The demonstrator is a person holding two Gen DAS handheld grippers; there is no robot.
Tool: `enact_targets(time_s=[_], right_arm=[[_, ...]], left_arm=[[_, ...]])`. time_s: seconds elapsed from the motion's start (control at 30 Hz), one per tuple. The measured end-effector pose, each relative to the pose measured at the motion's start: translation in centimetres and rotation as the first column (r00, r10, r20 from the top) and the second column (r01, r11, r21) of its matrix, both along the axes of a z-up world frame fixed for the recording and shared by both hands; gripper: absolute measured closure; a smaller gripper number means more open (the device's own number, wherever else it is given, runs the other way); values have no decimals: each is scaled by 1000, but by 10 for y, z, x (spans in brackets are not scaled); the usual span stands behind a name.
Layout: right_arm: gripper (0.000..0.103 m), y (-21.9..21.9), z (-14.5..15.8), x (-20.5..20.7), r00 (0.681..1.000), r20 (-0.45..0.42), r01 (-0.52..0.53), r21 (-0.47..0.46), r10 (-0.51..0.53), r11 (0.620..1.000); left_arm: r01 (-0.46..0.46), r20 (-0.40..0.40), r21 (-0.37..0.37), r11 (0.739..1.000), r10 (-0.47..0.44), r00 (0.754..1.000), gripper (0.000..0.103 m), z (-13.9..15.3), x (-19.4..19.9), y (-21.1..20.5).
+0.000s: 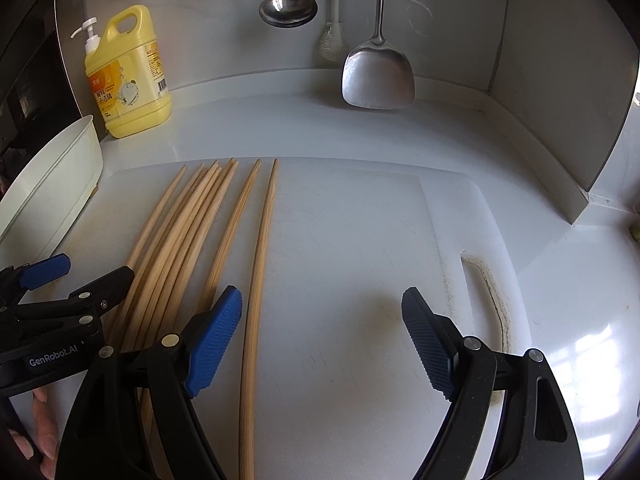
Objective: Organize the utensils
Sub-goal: 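Close the right tool on one chopstick while the left tool grasps another, then lift both held chopsticks and carry them over the white water basin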
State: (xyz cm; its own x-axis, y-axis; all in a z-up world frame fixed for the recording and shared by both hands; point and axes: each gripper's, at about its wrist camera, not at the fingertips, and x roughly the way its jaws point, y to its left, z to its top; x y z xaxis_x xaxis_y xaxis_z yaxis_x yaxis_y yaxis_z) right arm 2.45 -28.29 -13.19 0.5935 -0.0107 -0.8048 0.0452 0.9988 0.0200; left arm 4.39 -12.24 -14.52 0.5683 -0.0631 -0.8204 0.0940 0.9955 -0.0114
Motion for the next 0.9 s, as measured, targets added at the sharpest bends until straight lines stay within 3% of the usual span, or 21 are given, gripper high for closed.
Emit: enact_targets(time_s=[0.27, 0.33, 0.5, 0.57, 0.6, 0.9], right_arm=[[41, 9, 2, 0, 998, 17, -54, -9, 54, 998], [52, 10, 3, -2, 998, 22, -65, -10, 65, 998], [66, 17, 3, -7, 996, 43, -80, -17, 80, 997], [83, 19, 4, -7, 995, 41, -86, -19, 87, 996], [96, 20, 5, -7, 995, 41, -89, -22, 89, 996], [97, 10, 7, -14, 998, 38, -53, 61, 51, 997]], left_arm=[[48, 34, 0, 999, -48, 998, 53, 7, -10, -14], [69, 39, 4, 998, -69, 997, 67, 8, -13, -18], [107, 33, -6, 994, -106, 994, 94, 9, -15, -25], [110, 30, -20, 994, -109, 994, 96, 9, -16, -23], [111, 30, -28, 993, -110, 994, 96, 9, -16, -22], [82, 3, -113, 990, -82, 997, 96, 11, -23, -5]])
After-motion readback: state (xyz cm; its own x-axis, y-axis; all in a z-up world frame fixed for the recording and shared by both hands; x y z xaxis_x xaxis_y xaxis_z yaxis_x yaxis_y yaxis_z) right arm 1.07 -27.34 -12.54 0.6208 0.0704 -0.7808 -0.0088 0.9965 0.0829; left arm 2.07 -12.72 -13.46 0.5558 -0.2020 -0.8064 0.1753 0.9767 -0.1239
